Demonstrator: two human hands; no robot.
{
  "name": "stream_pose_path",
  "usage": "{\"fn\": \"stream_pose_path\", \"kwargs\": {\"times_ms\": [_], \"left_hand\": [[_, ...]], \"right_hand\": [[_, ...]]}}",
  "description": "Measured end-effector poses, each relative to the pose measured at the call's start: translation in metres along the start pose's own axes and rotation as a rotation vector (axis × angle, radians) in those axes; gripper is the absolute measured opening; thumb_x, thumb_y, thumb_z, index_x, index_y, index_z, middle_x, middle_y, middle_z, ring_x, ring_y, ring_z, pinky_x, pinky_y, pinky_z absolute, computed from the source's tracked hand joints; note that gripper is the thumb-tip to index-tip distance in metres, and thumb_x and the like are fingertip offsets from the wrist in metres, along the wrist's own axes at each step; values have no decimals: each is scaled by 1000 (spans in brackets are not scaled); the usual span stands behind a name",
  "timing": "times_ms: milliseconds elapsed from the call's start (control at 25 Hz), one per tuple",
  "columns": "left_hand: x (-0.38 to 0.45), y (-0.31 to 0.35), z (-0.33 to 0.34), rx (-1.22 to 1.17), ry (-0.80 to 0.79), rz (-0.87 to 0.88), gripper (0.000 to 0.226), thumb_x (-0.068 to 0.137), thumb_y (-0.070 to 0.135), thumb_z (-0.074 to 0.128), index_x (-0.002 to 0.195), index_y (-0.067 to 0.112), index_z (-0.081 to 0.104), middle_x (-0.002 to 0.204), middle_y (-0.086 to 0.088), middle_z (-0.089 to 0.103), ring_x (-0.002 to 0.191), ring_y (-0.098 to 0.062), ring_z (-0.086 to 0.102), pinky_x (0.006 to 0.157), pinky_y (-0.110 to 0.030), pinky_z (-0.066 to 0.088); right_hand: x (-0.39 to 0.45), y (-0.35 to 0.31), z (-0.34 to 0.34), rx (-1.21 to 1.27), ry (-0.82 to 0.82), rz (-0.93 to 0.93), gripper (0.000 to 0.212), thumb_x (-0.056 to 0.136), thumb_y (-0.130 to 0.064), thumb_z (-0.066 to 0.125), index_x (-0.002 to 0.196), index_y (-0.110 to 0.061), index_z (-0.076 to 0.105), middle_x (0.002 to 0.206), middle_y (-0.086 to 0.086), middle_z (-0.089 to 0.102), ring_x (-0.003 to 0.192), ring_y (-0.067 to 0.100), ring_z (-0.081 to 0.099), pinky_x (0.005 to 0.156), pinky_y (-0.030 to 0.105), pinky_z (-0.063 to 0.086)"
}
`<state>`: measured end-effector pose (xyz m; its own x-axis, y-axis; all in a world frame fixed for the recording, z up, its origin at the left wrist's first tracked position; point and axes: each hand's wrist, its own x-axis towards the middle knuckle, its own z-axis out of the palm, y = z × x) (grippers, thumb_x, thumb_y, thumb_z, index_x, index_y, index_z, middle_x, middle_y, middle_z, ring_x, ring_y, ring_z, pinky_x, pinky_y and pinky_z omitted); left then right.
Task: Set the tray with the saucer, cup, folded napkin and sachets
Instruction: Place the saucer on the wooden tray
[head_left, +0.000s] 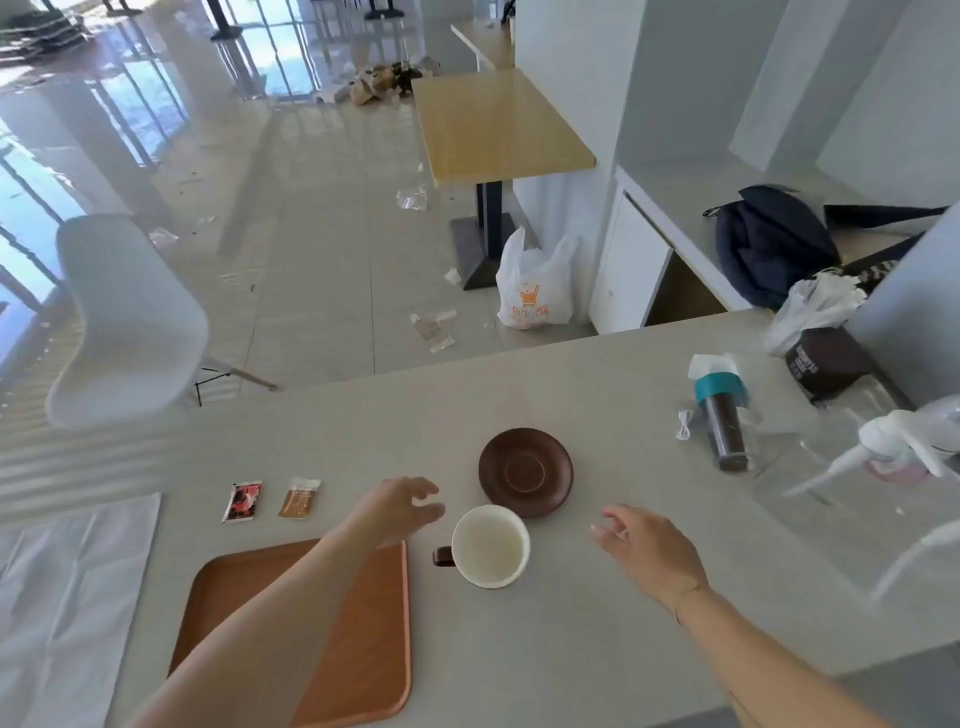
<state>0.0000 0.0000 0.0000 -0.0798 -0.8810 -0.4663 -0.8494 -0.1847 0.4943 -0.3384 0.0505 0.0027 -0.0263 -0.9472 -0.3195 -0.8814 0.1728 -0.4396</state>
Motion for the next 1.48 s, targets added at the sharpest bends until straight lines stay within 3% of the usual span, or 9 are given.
{"fn": "stream_pose_path", "kwargs": {"times_ms": [200,400,560,760,880,1000,1160,1360,1480], "left_hand": [[54,15,6,-46,66,-49,21,88,36,64,103,24,70,88,6,66,88,-16,63,73,-25,43],[100,21,22,-125,4,-54,16,87,25,66,101,18,71,72,7,63,68,-14,60,59,-23,44],[121,22,35,-242,-14,-73,18,87,18,67,104,12,70,82,-1,68,75,-22,64,73,-31,53],[127,24,44,-448,-21,-154,13,85,5,67,99,6,70,72,-5,66,64,-19,62,73,-36,58],[126,30,46,-593,-11,-251,11,83,-2,66,91,6,68,75,-8,64,71,-23,62,75,-37,58],[124,34,45,-678,-1,-318,13,84,-5,63,87,7,67,75,-9,63,69,-22,62,73,-33,58],[117,40,34,-788,18,-330,12,84,-6,64,87,5,67,76,-10,66,65,-19,64,59,-23,59],[89,45,5,-952,59,-310,14,83,-6,63,93,2,67,85,-12,70,75,-21,69,73,-31,60],[62,43,-11,-1034,82,-301,15,83,-7,64,95,1,67,87,-12,70,78,-21,68,69,-27,60]], "right_hand": [[47,2,9,70,21,74,26,86,-36,62,109,-26,68,94,-7,68,89,18,64,76,33,51],[94,1,28,222,21,158,31,84,-26,69,113,-17,68,95,3,71,93,25,64,83,35,50],[113,-3,48,321,-3,179,33,82,-24,72,113,-16,69,95,4,72,93,25,66,85,34,49],[120,-4,65,762,29,410,28,80,-4,71,108,-9,68,89,10,70,85,32,68,82,52,56],[119,-10,65,981,33,479,27,83,5,66,109,-3,64,85,10,65,77,27,64,65,40,57],[116,-17,59,1074,21,502,24,84,8,64,101,-9,61,90,12,63,75,24,63,66,36,57],[113,-25,43,1122,3,472,24,85,9,63,103,-7,61,92,13,62,80,29,63,76,42,57],[104,-45,9,1181,-37,391,23,84,8,64,97,-11,63,88,10,65,74,25,65,71,37,58],[93,-59,-7,1191,-84,299,23,82,8,65,95,-12,64,83,6,65,72,24,65,70,36,59]]}}
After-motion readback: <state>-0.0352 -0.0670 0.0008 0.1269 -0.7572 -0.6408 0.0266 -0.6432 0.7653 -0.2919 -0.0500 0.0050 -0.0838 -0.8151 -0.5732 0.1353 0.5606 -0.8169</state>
